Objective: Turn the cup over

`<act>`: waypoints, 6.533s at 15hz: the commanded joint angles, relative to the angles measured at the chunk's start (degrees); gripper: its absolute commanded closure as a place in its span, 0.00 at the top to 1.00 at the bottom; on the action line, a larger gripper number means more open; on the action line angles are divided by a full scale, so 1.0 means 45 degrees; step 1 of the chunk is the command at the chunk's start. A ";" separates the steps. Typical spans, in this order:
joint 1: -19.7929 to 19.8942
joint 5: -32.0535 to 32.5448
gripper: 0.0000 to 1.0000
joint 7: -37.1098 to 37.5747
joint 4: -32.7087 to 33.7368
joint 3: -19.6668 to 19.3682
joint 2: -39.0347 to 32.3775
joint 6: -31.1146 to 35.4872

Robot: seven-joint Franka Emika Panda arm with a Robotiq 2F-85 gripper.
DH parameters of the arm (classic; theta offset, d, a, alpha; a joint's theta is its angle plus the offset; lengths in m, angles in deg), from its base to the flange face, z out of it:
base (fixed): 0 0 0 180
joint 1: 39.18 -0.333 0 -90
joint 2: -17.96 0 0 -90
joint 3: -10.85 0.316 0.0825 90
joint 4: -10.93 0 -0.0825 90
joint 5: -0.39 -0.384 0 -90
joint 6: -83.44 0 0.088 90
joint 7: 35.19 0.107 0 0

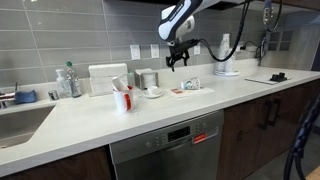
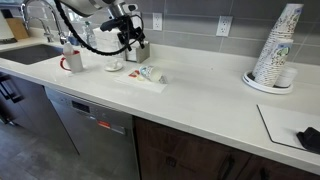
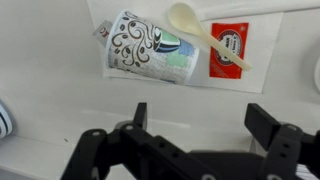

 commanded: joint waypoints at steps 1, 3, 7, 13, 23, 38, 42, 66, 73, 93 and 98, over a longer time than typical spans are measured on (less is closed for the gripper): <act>-0.1018 0.2095 1.00 0.1644 0.0994 -0.0705 -0.0918 -0.1196; -0.1478 0.3054 1.00 0.2371 0.1508 -0.0861 -0.1427 -0.2160; -0.2295 0.4607 1.00 0.3304 0.3049 -0.1003 -0.2912 -0.4387; -0.2572 0.6297 1.00 0.4000 0.5438 -0.1140 -0.5224 -0.7180; -0.2230 0.6305 1.00 0.3825 0.8118 -0.1189 -0.7322 -0.7528; -0.2217 0.6261 0.51 0.3711 0.9301 -0.1841 -0.8142 -0.7865; -0.2240 0.6272 0.37 0.3593 0.9539 -0.1899 -0.8110 -0.8136; -0.2282 0.6655 0.01 0.2316 0.9862 -0.2412 -0.7421 -0.9531; -0.1142 0.5016 0.01 0.0769 1.0783 -0.1865 -0.5862 -1.0209; 0.3413 -0.2904 0.01 0.0353 1.0720 0.1924 -0.5101 -0.6066; 0.4340 -0.4348 0.01 -0.0299 1.0241 0.2832 -0.5192 -0.5710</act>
